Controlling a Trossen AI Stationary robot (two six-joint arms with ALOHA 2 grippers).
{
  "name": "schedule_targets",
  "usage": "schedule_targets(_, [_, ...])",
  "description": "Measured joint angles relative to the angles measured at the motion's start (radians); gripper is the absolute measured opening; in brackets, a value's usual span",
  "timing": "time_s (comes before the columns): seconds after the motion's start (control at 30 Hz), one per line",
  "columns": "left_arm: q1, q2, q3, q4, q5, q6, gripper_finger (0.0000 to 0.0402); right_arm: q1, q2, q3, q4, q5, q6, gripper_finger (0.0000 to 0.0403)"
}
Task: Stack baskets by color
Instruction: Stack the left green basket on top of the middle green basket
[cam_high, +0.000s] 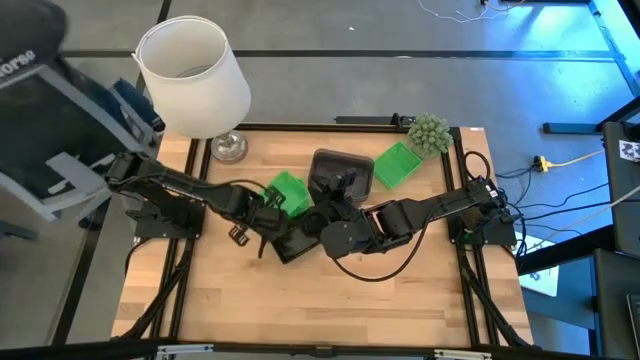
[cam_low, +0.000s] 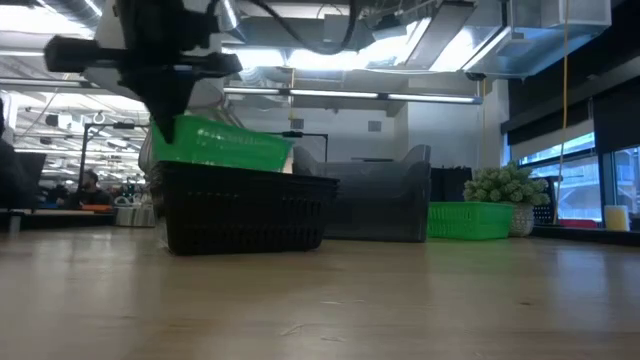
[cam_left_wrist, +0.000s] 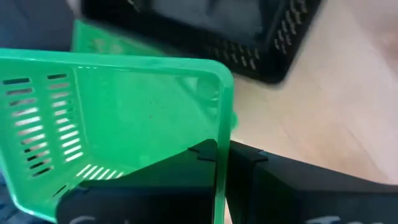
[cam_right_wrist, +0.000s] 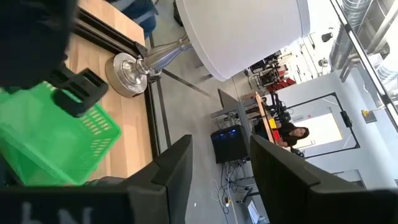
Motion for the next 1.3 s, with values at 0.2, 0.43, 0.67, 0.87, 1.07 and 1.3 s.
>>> schedule_targets(0.2, [-0.005,0.062,0.0,-0.021,0.01,0.113,0.0,0.0,0.0,0.0,0.004,0.0,0.001,0.0162])
schedule_targets(0.43, [0.019,0.072,0.001,-0.025,-0.022,0.26,0.0,0.002,0.0,0.0,0.014,0.0,0.006,0.0162])
schedule_targets(0.67, [0.062,0.072,0.001,-0.027,0.005,0.311,0.0004,0.002,0.0,0.0,0.015,0.0,0.006,0.0162])
schedule_targets(0.87, [0.077,0.072,0.001,-0.026,0.004,0.209,0.0018,0.002,0.0,0.0,0.015,0.0,0.005,0.0162])
schedule_targets(1.07, [0.077,0.072,0.001,-0.019,-0.007,0.107,0.0036,0.002,0.0,0.0,0.014,0.0,0.003,0.0162])
schedule_targets(1.3, [0.066,0.072,0.001,-0.016,-0.057,0.051,0.0038,0.002,0.0,0.0,0.014,0.0,0.002,0.0162])
